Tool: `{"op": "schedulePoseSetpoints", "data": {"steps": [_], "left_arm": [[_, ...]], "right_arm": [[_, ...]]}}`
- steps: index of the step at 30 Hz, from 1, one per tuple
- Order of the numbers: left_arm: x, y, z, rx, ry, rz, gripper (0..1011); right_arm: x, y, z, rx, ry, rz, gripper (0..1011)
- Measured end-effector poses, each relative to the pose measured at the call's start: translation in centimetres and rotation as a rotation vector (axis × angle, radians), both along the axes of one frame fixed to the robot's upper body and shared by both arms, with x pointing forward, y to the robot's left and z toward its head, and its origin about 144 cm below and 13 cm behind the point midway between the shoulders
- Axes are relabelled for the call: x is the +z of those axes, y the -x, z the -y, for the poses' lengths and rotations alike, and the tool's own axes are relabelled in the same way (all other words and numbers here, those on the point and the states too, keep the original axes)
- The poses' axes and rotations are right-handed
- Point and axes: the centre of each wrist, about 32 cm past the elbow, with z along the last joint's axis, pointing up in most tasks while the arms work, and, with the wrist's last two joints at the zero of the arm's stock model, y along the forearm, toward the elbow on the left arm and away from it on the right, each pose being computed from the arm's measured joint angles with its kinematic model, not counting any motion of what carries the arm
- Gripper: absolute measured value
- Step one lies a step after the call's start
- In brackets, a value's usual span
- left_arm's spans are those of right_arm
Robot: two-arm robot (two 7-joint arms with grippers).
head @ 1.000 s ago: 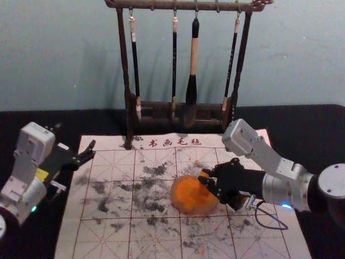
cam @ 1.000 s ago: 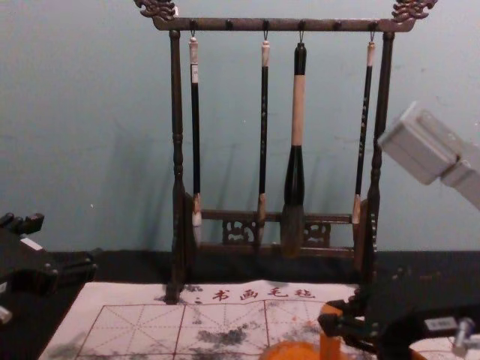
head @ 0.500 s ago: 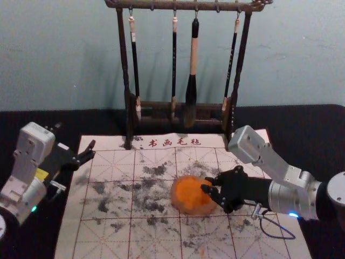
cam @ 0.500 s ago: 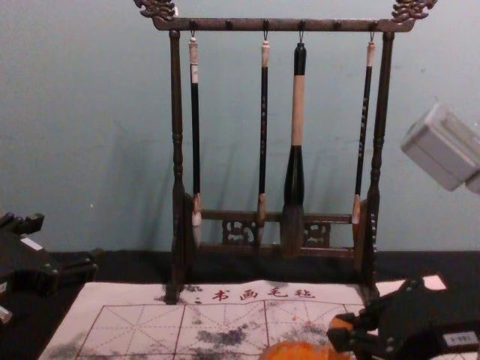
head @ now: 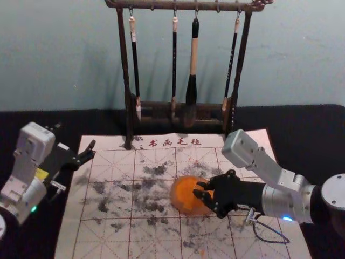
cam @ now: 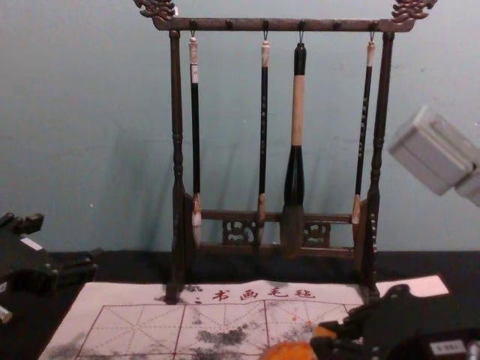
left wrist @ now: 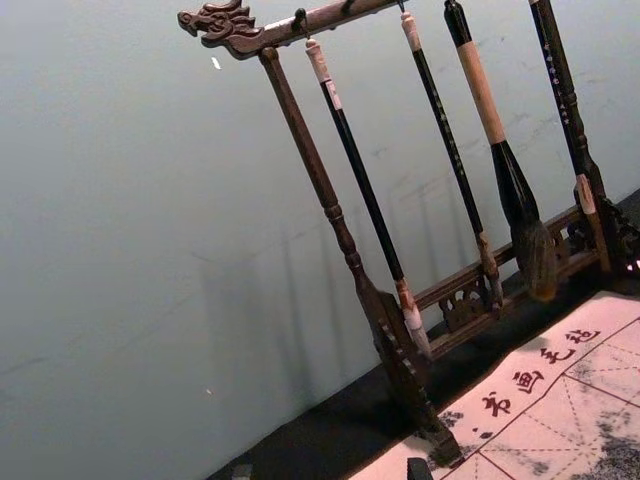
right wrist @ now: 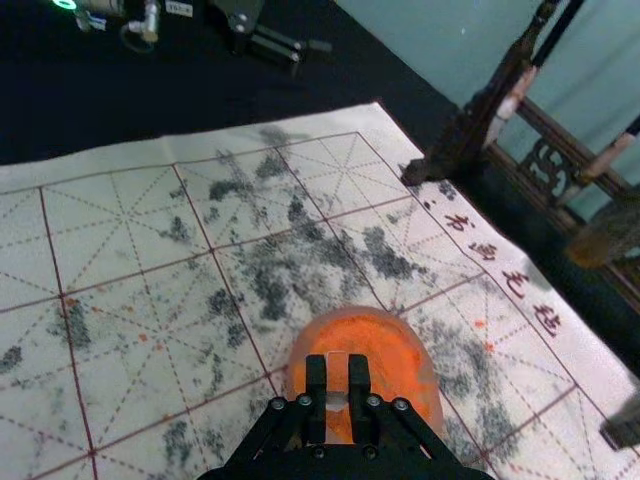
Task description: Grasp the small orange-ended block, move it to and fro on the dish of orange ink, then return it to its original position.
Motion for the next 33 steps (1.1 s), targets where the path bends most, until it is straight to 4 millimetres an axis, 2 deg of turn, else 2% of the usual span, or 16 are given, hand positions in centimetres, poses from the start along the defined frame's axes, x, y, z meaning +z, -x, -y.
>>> {"op": "schedulePoseSetpoints", "data": {"steps": [15, 33], "left_arm": [[0.0, 0.0, 0.0, 0.0, 0.0, 0.0, 1001], [0.0, 0.0, 0.0, 0.0, 0.0, 0.0, 1001]], "right_arm": [[0.0, -0.8, -1.4, 0.024, -0.005, 0.009, 81], [-0.2, -1.8, -1.4, -0.015, 0.002, 0.024, 81]]}}
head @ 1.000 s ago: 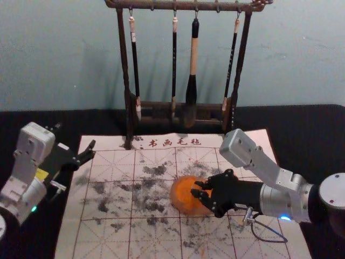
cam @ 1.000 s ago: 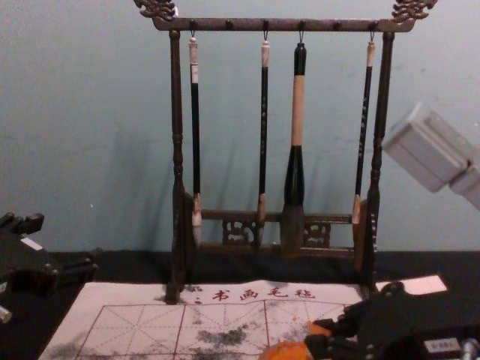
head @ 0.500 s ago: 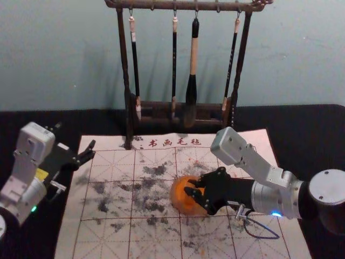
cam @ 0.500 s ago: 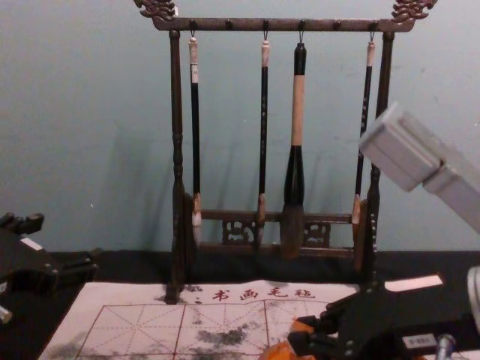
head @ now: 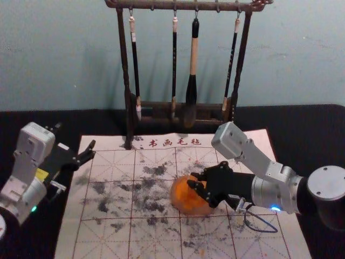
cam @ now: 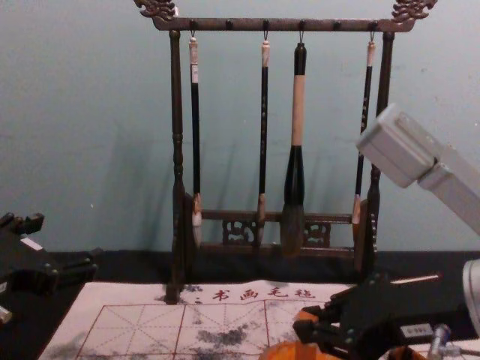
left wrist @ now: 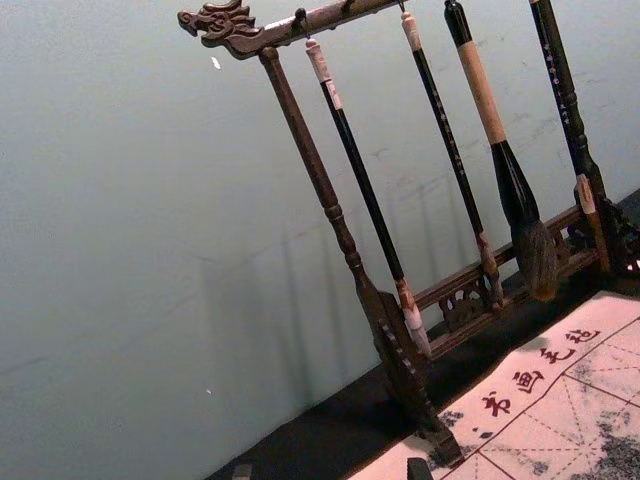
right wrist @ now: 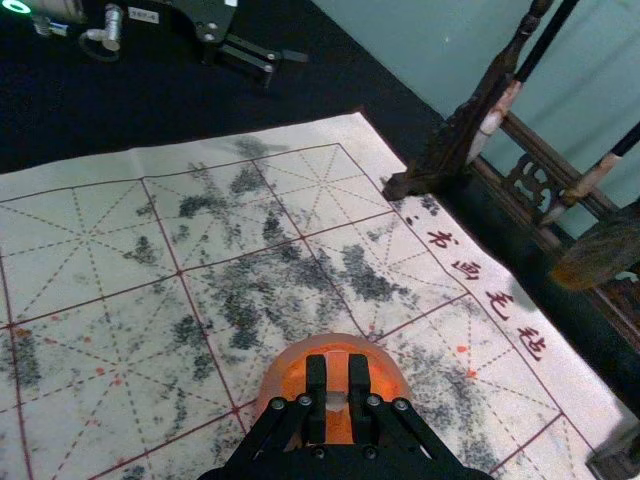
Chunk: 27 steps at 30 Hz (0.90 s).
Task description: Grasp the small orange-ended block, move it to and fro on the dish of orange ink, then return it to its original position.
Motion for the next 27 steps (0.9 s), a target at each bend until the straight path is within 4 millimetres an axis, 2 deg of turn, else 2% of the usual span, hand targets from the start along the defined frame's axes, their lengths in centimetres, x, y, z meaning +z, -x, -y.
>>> {"op": "schedulePoseSetpoints", "data": {"steps": [11, 27], "left_arm": [[0.0, 0.0, 0.0, 0.0, 0.0, 0.0, 1001], [0.0, 0.0, 0.0, 0.0, 0.0, 0.0, 1001]], "right_arm": [[0.2, 0.0, 0.5, -0.028, 0.006, 0.007, 81], [0.4, 1.3, 1.3, -0.024, -0.015, -0.013, 81]]}}
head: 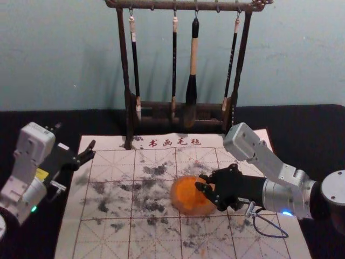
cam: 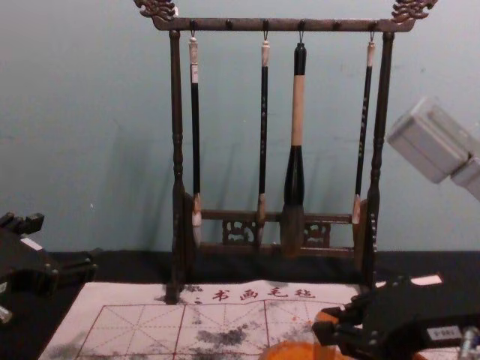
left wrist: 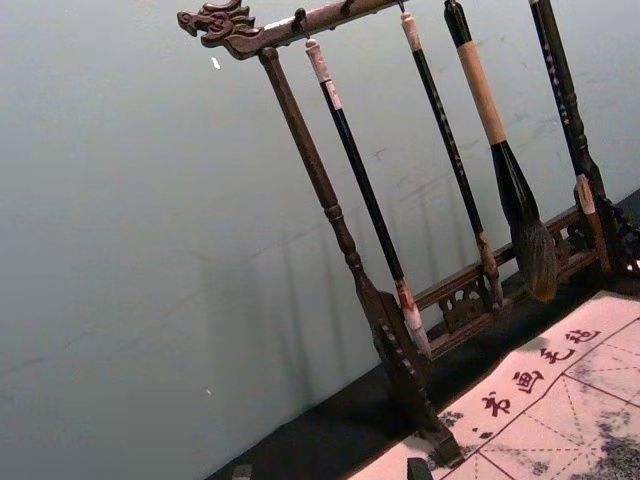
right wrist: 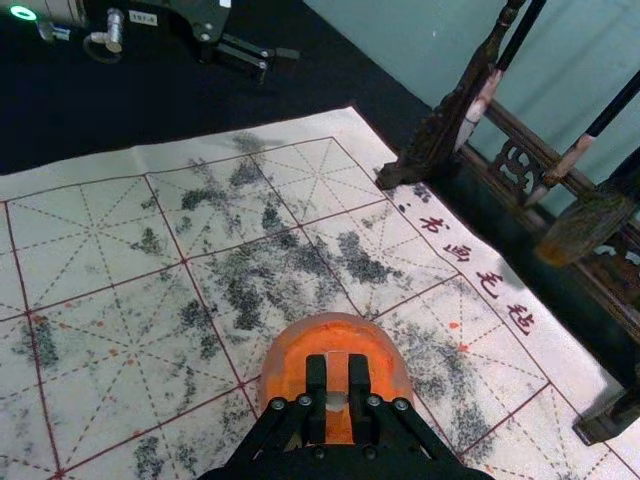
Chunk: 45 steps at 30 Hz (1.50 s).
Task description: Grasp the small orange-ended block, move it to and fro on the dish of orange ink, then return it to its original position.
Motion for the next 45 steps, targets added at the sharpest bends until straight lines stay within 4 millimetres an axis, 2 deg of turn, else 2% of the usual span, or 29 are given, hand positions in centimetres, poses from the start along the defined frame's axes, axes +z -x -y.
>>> {"op": "schedulePoseSetpoints", "data": {"steps": [13, 21, 29, 45], "left_arm": [[0.0, 0.0, 0.0, 0.0, 0.0, 0.0, 1001], [0.0, 0.0, 0.0, 0.0, 0.0, 0.0, 1001], [0.0, 0.0, 0.0, 0.0, 0.0, 0.0, 1001], [0.0, 0.0, 0.0, 0.0, 0.0, 0.0, 1001]], "right_arm": [[1.0, 0.5, 0.7, -0.063, -0.04, 0.013, 81], [2.0, 1.3, 1.9, -0.133, -0.061, 0.026, 81], [2.9, 3.1, 3.8, -0.196, -0.066, 0.043, 81], [2.5, 5.0, 5.2, -0.217, -0.044, 0.011, 81]]}}
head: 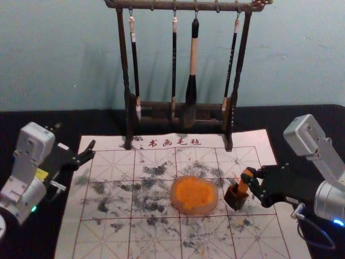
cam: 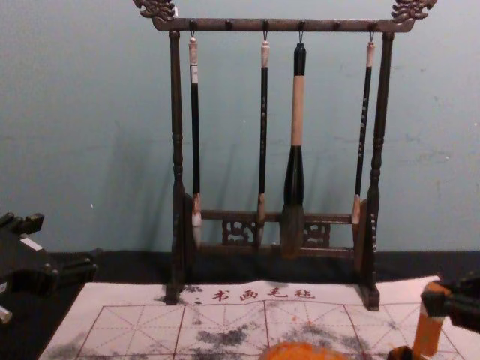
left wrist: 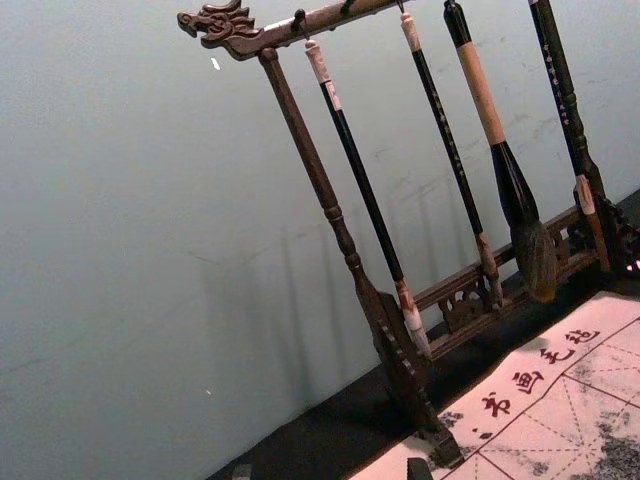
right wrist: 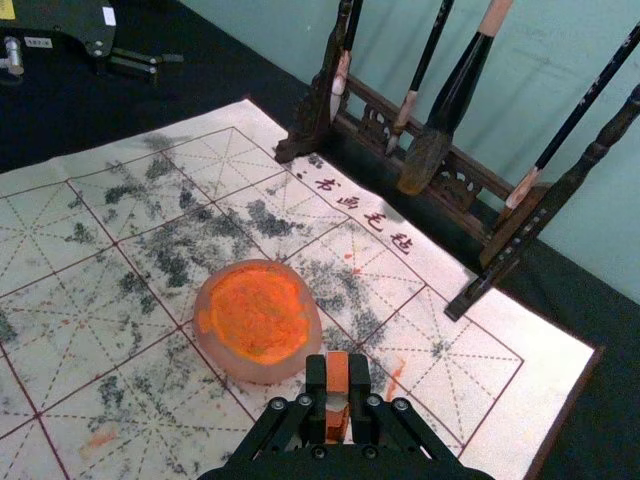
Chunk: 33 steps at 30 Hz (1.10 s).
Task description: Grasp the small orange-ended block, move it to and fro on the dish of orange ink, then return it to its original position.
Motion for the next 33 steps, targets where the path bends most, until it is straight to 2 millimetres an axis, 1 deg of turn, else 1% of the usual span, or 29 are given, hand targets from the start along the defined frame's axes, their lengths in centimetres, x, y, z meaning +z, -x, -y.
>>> {"op": "schedulePoseSetpoints", "data": {"steps": [10, 33], "left_arm": [[0.0, 0.0, 0.0, 0.0, 0.0, 0.0, 1001], [0.0, 0.0, 0.0, 0.0, 0.0, 0.0, 1001]], "right_arm": [[-0.7, 0.0, 0.0, -0.004, 0.003, -0.024, 81], [-2.1, -1.6, -0.9, 0.013, 0.02, -0.059, 81]]}}
